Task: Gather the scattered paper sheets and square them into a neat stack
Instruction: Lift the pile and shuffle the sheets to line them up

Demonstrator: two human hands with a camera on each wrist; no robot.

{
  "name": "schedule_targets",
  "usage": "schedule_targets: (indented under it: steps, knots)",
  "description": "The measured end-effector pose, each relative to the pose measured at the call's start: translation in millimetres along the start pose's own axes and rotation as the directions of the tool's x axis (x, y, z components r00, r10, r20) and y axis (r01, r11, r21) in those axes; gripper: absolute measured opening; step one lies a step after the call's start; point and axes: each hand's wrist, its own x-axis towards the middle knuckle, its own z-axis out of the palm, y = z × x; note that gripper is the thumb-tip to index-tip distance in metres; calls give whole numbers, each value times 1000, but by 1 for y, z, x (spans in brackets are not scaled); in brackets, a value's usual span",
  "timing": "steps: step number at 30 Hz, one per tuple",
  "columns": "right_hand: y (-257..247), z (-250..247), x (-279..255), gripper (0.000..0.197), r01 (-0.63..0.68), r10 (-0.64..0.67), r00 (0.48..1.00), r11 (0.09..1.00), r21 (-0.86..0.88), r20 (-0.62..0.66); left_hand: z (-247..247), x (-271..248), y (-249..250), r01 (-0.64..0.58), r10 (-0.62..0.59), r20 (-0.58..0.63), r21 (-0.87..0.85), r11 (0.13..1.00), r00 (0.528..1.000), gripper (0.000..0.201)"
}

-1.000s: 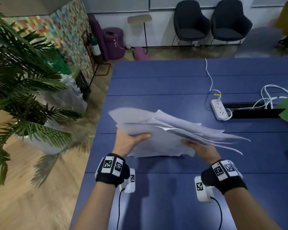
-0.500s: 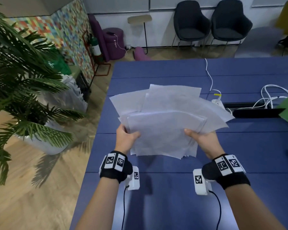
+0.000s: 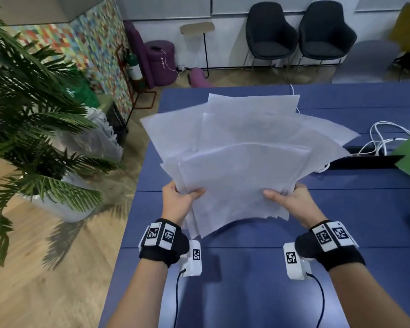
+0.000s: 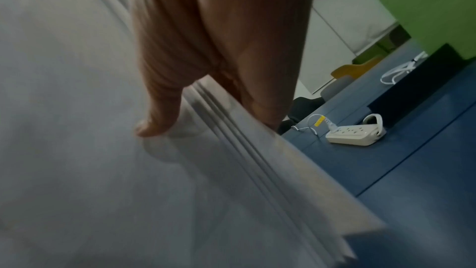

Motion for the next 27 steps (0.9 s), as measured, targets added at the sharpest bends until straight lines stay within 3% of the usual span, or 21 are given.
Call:
schedule_targets:
  steps: [2,4,8,10,13,17,21,24,27]
  knots:
    - [6,2,0,24,-12,12,1000,1000,3,23,1,-1,2,-1,2,22,-34,999,1000,30]
    - [8,7,0,23,-10,10,999,1000,11,-32,2,-2,4,-9,12,48,-52,999,999,38]
    - [9,13,1,19,33,-29,993,999,33,-113,-1,-2,8,67,-56,190,-51,996,980,26]
    - [12,16,2,16,39,-38,995,999,13,-98,1,-3,10,36,-40,143,29,999,989,20]
    - [16,24,0,17,61,-60,993,998,7,-99,10,-4,17,-77,78,-5,55,996,997,24]
    - [6,30,-3,14,106,-87,982,989,107,-168,13,-6,22,-136,136,-45,18,991,990,24]
    - [6,27,-2,21,66,-47,990,987,144,-130,9,-8,21,-83,83,-42,-3,997,996,26]
    - [23,27,1,44,-24,34,996,993,111,-88,9,-10,15,-54,54,-3,21,998,999,34]
    - [28,31,1,49,-39,59,988,989,140,-141,15,-11,13,-20,20,-39,3,1000,999,32]
